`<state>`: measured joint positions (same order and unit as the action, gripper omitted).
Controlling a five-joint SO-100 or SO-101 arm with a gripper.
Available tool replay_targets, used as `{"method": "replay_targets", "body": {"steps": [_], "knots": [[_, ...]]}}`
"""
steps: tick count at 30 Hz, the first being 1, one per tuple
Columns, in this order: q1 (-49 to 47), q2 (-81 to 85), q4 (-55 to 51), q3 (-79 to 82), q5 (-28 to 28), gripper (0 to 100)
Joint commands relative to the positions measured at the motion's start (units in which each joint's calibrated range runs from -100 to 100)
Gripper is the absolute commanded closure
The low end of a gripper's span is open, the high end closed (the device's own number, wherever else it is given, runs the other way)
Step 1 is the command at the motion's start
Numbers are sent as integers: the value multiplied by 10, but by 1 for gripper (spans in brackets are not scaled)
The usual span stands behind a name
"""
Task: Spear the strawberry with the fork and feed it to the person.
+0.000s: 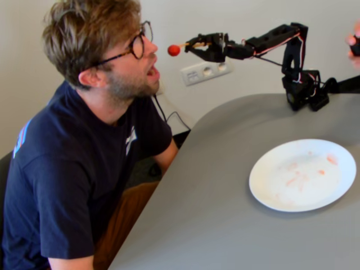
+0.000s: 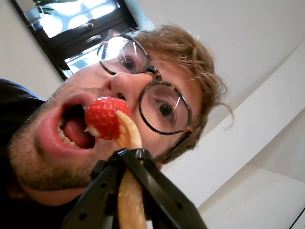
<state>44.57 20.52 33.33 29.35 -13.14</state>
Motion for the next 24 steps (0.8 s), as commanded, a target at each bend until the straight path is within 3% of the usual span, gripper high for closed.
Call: {"method": "replay_targets", "body": {"steps": [1, 14, 24], "knots": [[6, -26, 10, -54, -2, 99], [23, -223, 8, -272, -3, 99], [47, -286, 10, -334, -3, 99]]}}
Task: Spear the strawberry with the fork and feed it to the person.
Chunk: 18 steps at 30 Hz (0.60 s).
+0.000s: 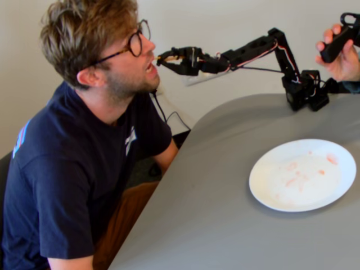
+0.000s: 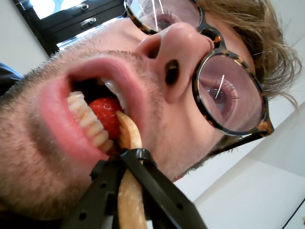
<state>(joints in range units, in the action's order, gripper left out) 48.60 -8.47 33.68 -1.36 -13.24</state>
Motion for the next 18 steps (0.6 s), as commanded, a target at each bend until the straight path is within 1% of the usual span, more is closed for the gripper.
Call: {"method": "replay_targets", "body": {"steps": [1, 8, 18], "knots": [[6, 4, 7, -27, -2, 99], [2, 25, -1, -21, -2, 99], [-26, 258, -1, 214, -2, 99]]}}
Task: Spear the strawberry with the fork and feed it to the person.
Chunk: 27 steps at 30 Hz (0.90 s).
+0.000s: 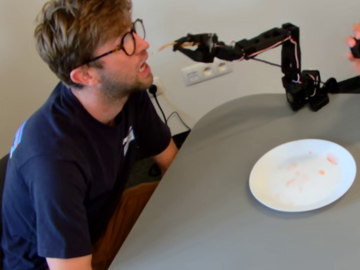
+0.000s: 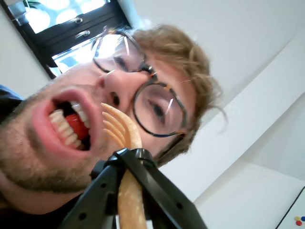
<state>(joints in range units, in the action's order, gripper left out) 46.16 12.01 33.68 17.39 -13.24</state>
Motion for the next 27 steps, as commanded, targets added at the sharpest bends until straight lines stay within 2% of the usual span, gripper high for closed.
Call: {"method": "replay_targets", "body": {"steps": [1, 6, 7, 10, 15, 18, 21, 22, 23, 25, 27], "knots": [[-6, 106, 5, 92, -2, 99], [-5, 276, 6, 289, -2, 99], [-6, 358, 6, 381, -2, 99], [-8, 493, -1, 507, -2, 99], [-52, 710, -4, 684, 4, 99], [-105, 874, -98, 786, 17, 99], [-184, 860, -172, 797, 40, 99], [-253, 871, -176, 802, 58, 99], [-276, 871, -177, 804, 67, 99], [-396, 872, -258, 808, 120, 99], [-441, 872, -306, 808, 142, 99]]}}
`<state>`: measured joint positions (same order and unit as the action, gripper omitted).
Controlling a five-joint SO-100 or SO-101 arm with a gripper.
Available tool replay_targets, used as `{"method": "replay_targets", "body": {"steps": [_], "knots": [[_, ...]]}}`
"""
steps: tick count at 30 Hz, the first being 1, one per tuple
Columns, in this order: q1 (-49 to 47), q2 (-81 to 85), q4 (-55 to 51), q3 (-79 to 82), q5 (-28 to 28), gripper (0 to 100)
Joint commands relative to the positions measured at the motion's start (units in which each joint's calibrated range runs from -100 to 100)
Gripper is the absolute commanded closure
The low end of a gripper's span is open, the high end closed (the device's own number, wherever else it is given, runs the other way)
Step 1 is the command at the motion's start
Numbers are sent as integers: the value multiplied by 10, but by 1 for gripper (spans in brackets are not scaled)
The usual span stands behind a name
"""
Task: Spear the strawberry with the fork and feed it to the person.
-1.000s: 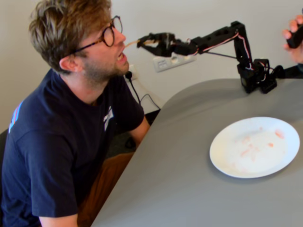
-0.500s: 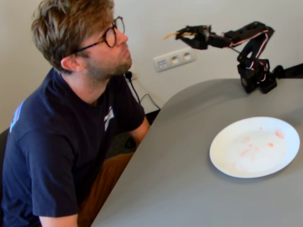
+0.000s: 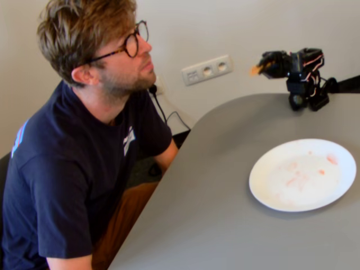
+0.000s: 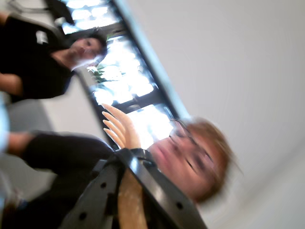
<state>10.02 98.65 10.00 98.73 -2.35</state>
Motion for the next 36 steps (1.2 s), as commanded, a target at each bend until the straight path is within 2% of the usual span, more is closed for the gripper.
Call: {"method": "replay_targets", "body": {"steps": [1, 4, 12, 14, 17, 21, 36], "knots": [[-99, 6, -95, -5, 40, 99], [-165, 5, -222, -5, 51, 99], [-170, 5, -365, -5, 45, 99], [-167, 5, -466, -5, 45, 99], [-166, 5, -544, -5, 45, 99], [-170, 5, -575, -5, 45, 99], [-169, 5, -578, -5, 48, 99]]}}
